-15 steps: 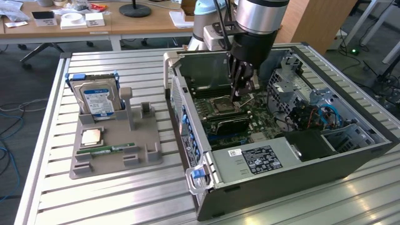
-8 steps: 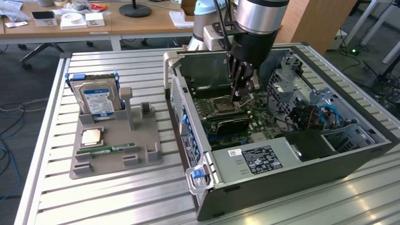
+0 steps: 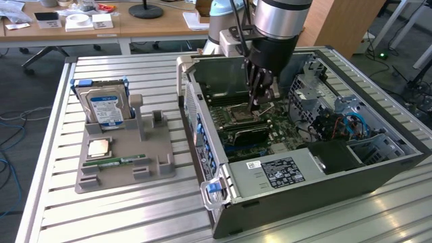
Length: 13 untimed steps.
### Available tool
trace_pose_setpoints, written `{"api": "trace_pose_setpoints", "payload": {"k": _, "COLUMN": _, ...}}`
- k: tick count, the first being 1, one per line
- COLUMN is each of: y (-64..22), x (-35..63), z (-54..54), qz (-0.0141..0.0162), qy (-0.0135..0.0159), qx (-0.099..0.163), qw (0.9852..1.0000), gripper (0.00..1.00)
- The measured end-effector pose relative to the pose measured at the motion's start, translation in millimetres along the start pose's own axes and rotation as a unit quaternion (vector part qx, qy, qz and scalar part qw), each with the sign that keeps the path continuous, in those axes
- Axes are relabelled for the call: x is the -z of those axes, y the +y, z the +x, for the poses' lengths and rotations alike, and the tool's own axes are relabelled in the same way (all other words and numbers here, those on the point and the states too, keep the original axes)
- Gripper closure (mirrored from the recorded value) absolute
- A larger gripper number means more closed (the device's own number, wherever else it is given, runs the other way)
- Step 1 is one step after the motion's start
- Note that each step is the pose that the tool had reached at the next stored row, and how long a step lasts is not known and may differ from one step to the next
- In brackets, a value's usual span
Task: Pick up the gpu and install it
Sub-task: 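Press down on the gpu until it lock into place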
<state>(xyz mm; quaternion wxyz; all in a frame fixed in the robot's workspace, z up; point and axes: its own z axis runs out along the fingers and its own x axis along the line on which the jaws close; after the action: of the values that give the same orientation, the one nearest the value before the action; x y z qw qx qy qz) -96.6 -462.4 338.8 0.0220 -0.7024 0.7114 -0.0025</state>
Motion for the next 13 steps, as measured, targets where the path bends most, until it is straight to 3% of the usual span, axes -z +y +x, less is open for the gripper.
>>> {"api": "trace_pose_setpoints", "payload": {"k": 4, "y": 0.1, "x": -4.4, "z": 0.1, "qz": 0.0000, "qy": 0.0000, "qx": 0.000, "qw": 1.0000, "gripper": 0.89}}
{"api": "trace_pose_setpoints", "payload": {"k": 13, "y": 0.2, "x": -4.6, "z": 0.1, "qz": 0.0000, "qy": 0.0000, "qx": 0.000, "qw": 1.0000, "gripper": 0.89}}
